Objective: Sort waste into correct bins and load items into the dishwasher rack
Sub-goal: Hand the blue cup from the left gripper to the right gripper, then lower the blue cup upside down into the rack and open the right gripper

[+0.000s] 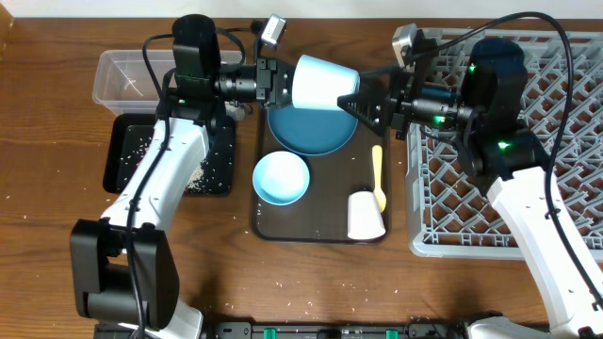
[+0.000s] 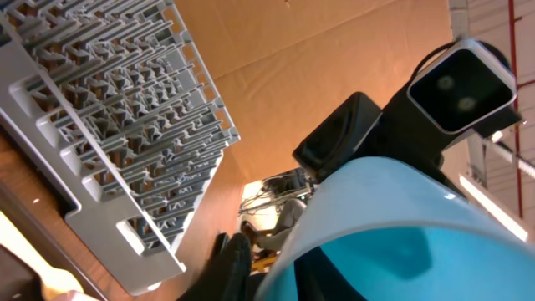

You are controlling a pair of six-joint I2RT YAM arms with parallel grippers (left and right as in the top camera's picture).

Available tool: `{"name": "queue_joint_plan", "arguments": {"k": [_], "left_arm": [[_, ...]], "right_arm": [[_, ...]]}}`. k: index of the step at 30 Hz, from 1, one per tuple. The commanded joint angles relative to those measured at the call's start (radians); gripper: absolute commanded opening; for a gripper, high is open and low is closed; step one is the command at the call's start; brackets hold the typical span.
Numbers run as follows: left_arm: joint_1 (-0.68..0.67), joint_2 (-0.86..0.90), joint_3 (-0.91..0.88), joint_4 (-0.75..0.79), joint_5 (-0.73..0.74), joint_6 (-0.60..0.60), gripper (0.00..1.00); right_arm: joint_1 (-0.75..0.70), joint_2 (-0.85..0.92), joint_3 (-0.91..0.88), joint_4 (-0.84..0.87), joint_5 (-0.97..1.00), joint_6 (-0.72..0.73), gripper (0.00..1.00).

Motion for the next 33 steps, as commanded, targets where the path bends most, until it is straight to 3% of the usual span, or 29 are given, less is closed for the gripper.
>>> {"name": "queue_joint_plan", "arguments": {"k": [1, 14, 18, 24, 33], "left_arm": [[-0.002, -0.011, 0.016, 0.006, -0.001, 0.002, 0.25], [-0.002, -0.011, 0.016, 0.006, -0.001, 0.016, 0.3], [-0.002, -0.011, 0.016, 0.005, -0.002, 0.025, 0.3], [-0.002, -0.008, 0.014, 0.005, -0.003, 0.086, 0.3], [-0.002, -0.002, -0.002, 0.002, -0.005, 0.225, 0.3]], "right_arm": [[-0.003, 0.006, 0.003, 0.011, -0.011, -0.001, 0.44], [-0.163, 0.002, 0.003, 0.024, -0.1, 0.044, 0.43], [-0.246, -0.006, 0.003, -0.009, -0.057, 0.085, 0.5], [-0.356, -0.04, 0.01, -0.184, 0.173, 0.068, 0.45], [-0.392, -0.131, 0.134, -0.626, 0.698, 0.001, 0.38]]}}
